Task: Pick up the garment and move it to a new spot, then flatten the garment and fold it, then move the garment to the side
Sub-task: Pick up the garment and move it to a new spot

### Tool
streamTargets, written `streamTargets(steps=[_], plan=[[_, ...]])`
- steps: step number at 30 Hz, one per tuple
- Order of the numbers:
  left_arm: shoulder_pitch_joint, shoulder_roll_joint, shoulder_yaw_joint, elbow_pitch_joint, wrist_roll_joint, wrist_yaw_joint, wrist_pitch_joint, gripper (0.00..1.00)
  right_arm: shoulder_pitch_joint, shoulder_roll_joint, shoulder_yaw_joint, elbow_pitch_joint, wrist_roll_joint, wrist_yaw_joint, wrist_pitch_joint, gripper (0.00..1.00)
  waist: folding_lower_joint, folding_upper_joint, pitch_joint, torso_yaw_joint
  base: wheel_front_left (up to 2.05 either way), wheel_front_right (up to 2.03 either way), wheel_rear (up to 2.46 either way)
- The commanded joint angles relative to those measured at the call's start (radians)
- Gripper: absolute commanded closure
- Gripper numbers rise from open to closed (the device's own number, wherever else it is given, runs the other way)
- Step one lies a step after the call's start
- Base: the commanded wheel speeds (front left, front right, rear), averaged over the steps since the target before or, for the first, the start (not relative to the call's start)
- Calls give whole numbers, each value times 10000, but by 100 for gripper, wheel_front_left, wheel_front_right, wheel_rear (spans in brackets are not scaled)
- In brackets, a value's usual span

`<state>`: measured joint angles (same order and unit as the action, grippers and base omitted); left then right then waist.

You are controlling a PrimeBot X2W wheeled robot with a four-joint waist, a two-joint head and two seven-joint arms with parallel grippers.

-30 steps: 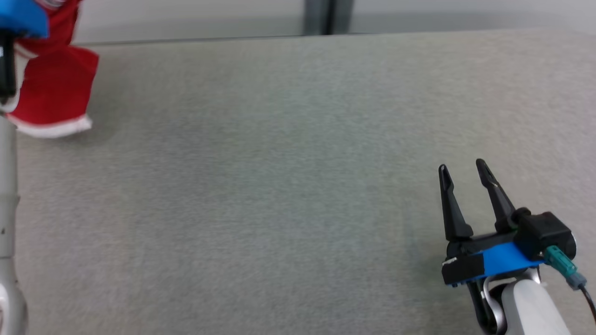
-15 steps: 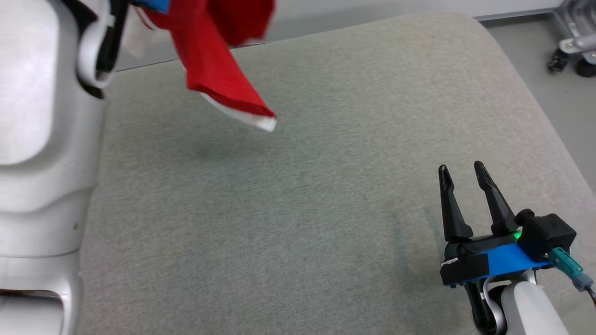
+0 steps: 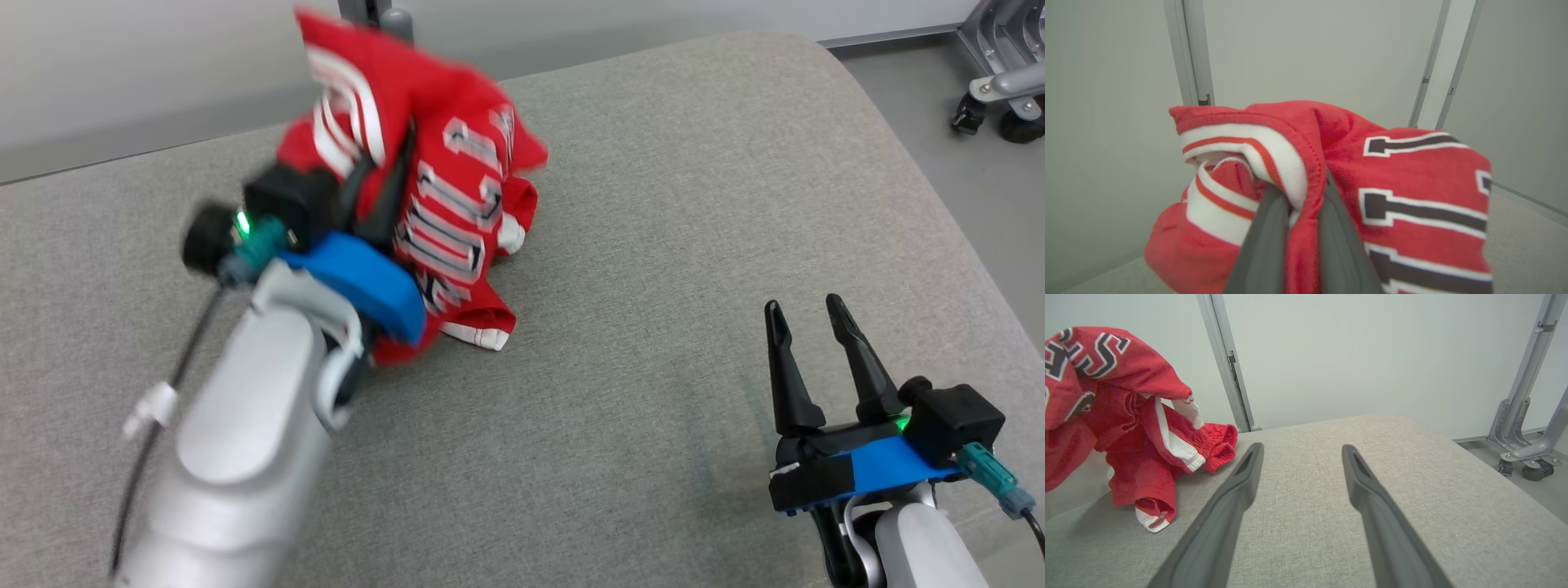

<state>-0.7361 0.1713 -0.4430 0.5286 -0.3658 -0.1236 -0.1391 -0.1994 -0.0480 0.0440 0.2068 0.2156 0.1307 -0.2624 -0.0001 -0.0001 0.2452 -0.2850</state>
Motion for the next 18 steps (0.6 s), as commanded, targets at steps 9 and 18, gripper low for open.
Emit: streamTargets(steps=[9, 18], plan=[[1730, -686, -600, 1579, -433, -16, -654, 100, -18, -46, 152, 149, -92, 1, -37, 0, 1, 1, -59, 263, 0, 0, 0], [1777, -759, -594, 977, -6, 285, -1249, 0, 400, -47, 52, 269, -277, 1, -39, 0, 1, 1, -854, 833, 0, 0, 0]])
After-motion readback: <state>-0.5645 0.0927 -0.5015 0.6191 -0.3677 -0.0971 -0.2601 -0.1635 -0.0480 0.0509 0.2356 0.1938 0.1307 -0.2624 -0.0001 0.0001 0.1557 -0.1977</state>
